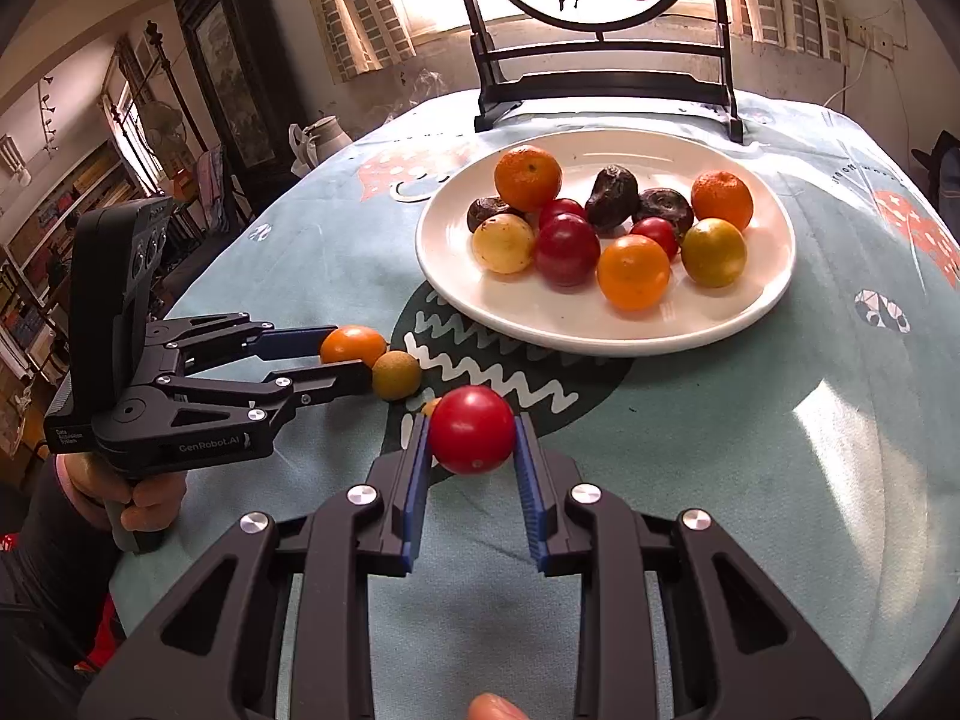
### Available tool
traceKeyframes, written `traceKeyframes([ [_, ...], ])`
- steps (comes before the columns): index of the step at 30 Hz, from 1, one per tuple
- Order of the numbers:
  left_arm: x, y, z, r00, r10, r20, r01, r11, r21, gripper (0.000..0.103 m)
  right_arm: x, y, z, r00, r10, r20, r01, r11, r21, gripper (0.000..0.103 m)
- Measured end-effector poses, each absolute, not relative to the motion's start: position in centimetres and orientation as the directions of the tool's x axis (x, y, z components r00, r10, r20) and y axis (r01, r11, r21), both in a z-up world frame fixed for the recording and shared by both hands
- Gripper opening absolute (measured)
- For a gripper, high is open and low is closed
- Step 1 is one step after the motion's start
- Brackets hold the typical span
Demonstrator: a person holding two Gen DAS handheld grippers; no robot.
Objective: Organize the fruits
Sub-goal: 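Grasp the red tomato with the right tool while the left tool grasps the orange, then lower both held fruits onto the white plate and open both tools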
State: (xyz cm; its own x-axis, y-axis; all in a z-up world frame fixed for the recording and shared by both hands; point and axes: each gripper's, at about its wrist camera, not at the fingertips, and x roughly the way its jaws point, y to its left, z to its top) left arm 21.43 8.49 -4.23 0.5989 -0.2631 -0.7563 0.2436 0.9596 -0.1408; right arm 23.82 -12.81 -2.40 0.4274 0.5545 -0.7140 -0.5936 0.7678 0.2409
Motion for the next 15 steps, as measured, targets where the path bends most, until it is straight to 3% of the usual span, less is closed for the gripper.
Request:
traceKeyframes([
  [15, 20.3, 9.0, -2.9, 0.656, -0.209, -0.725, 0.195, 0.975, -0.104, 0.036, 23.6, -12.8, -2.2, 0.456, 0.541, -0.707, -0.598, 0.775, 0.207, 0.028],
])
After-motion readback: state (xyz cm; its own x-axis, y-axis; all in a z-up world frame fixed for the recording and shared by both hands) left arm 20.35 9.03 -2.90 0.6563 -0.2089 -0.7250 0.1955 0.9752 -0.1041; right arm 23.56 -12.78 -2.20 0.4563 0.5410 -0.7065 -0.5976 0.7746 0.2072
